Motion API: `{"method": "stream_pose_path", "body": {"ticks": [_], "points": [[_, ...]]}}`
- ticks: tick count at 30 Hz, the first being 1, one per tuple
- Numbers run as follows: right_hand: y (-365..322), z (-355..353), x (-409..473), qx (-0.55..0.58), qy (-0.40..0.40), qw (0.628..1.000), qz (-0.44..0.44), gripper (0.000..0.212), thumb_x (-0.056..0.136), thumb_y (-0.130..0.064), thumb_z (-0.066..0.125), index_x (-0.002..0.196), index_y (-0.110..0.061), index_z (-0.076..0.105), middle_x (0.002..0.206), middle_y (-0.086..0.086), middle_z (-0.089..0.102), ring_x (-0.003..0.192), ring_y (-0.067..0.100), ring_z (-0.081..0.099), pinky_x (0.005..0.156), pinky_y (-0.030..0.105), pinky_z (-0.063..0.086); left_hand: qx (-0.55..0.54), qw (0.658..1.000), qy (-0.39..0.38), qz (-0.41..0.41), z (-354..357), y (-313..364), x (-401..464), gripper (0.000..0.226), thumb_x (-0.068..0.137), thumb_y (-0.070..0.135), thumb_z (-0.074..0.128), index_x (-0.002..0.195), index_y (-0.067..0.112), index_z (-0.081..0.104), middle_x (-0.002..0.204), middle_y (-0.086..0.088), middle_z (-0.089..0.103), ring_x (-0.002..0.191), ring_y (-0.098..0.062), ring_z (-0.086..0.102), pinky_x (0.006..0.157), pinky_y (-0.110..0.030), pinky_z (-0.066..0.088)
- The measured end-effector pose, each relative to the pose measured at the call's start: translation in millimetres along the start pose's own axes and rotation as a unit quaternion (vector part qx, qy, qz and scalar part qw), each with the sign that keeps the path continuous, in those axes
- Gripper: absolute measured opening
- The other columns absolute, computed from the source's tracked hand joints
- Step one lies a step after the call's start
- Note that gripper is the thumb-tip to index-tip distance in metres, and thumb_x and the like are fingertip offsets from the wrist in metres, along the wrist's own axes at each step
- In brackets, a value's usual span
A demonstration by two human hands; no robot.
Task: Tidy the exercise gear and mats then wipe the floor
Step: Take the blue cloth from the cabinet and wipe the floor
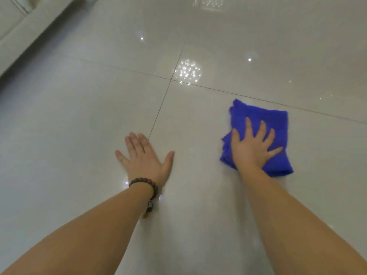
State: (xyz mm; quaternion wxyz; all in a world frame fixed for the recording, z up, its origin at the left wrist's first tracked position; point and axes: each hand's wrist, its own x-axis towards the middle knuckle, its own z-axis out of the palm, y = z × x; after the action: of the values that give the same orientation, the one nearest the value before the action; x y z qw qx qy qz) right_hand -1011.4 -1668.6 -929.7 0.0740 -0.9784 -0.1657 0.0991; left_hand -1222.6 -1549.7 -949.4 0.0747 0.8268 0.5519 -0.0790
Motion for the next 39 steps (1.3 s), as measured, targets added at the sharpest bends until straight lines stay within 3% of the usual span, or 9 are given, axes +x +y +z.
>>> {"method": "stream_pose_path", "body": {"ticks": [3, 5, 12, 14, 17, 19, 25, 31, 39], "points": [[-102.8, 32.8, -41.5, -0.050, -0.056, 0.945, -0.319, 0.056, 0.093, -0.063, 0.023, 0.146, -0.048, 0.015, 0.160, -0.008, 0.009, 0.146, 0.024, 0.000, 0.112, 0.060, -0.007, -0.009, 1.000, 0.000, -0.003, 0.2, -0.8, 3.2, 0.097, 0.084, 0.070, 0.016, 0.152, 0.004, -0.006, 0.160, -0.017, -0.009, 0.147, -0.030, -0.015, 0.113, -0.063, -0.005], [-111.5, 26.5, -20.7, -0.097, -0.081, 0.896, -0.426, 0.055, 0.091, -0.064, 0.020, 0.145, -0.050, 0.018, 0.159, -0.010, 0.014, 0.146, 0.022, 0.005, 0.113, 0.057, -0.006, -0.014, 1.000, -0.006, -0.004, -0.3, -1.5, 2.6, 0.096, 0.085, 0.069, 0.017, 0.152, 0.004, -0.006, 0.160, -0.017, -0.009, 0.147, -0.029, -0.015, 0.113, -0.063, -0.005], [-105.6, 6.7, 94.0, -0.009, -0.013, 0.997, -0.070, 0.055, 0.095, -0.059, 0.026, 0.148, -0.043, 0.018, 0.160, -0.006, 0.009, 0.146, 0.024, 0.001, 0.111, 0.064, -0.001, -0.030, 0.999, -0.025, 0.002, -5.2, -3.3, 2.1, 0.099, 0.084, 0.074, 0.009, 0.150, 0.004, -0.014, 0.158, -0.017, -0.020, 0.143, -0.028, -0.028, 0.111, -0.062, -0.014], [-153.2, 19.2, 57.6, -0.029, -0.028, 0.983, -0.178, 0.054, 0.096, -0.058, 0.025, 0.148, -0.043, 0.017, 0.160, -0.006, 0.008, 0.146, 0.025, 0.000, 0.112, 0.063, -0.003, -0.029, 0.999, -0.027, 0.002, -5.8, -3.9, 3.0, 0.099, 0.084, 0.074, 0.010, 0.151, 0.004, -0.012, 0.158, -0.017, -0.018, 0.143, -0.029, -0.027, 0.111, -0.063, -0.013], [-193.2, 45.8, -26.3, -0.074, -0.069, 0.887, -0.450, 0.052, 0.096, -0.058, 0.025, 0.146, -0.046, 0.019, 0.159, -0.009, 0.013, 0.147, 0.023, 0.004, 0.113, 0.059, -0.006, -0.040, 0.999, -0.026, 0.006, -6.9, -2.5, 3.1, 0.098, 0.083, 0.075, 0.011, 0.152, 0.009, -0.011, 0.159, -0.017, -0.015, 0.145, -0.029, -0.024, 0.111, -0.063, -0.012], [-183.3, 46.0, -29.4, -0.092, -0.067, 0.858, -0.501, 0.051, 0.096, -0.057, 0.029, 0.145, -0.046, 0.023, 0.158, -0.010, 0.019, 0.146, 0.021, 0.009, 0.114, 0.056, -0.005, -0.045, 0.999, -0.021, -0.002, -6.4, -2.8, 3.1, 0.102, 0.081, 0.077, 0.011, 0.152, 0.006, -0.008, 0.159, -0.017, -0.013, 0.146, -0.028, -0.020, 0.112, -0.062, -0.010], [-48.4, 17.6, 12.0, -0.029, 0.006, 0.984, -0.175, 0.051, 0.095, -0.052, 0.038, 0.145, -0.040, 0.032, 0.156, -0.005, 0.024, 0.145, 0.022, 0.013, 0.113, 0.061, 0.005, -0.041, 0.999, -0.035, 0.002, -8.0, -4.1, 1.0, 0.106, 0.081, 0.080, 0.008, 0.150, 0.002, -0.012, 0.158, -0.017, -0.018, 0.144, -0.029, -0.024, 0.111, -0.064, -0.009], [-28.8, 39.3, -94.7, -0.076, 0.012, 0.945, -0.319, 0.055, 0.090, -0.054, 0.030, 0.142, -0.036, 0.040, 0.151, -0.001, 0.037, 0.141, 0.026, 0.028, 0.112, 0.059, 0.009, -0.041, 0.999, -0.033, 0.002, -6.2, -2.3, 1.1, 0.106, 0.080, 0.078, 0.016, 0.151, 0.002, -0.008, 0.159, -0.017, -0.012, 0.146, -0.030, -0.018, 0.111, -0.064, -0.008], [4.6, 31.5, -92.2, -0.085, -0.005, 0.959, -0.270, 0.056, 0.091, -0.060, 0.026, 0.144, -0.042, 0.031, 0.155, -0.005, 0.028, 0.144, 0.023, 0.019, 0.113, 0.060, 0.006, -0.072, 0.996, -0.053, 0.022, -19.2, -12.6, -4.5, 0.105, 0.084, 0.078, 0.021, 0.151, 0.003, -0.010, 0.160, -0.013, -0.013, 0.147, -0.025, -0.017, 0.115, -0.058, -0.009]]}}
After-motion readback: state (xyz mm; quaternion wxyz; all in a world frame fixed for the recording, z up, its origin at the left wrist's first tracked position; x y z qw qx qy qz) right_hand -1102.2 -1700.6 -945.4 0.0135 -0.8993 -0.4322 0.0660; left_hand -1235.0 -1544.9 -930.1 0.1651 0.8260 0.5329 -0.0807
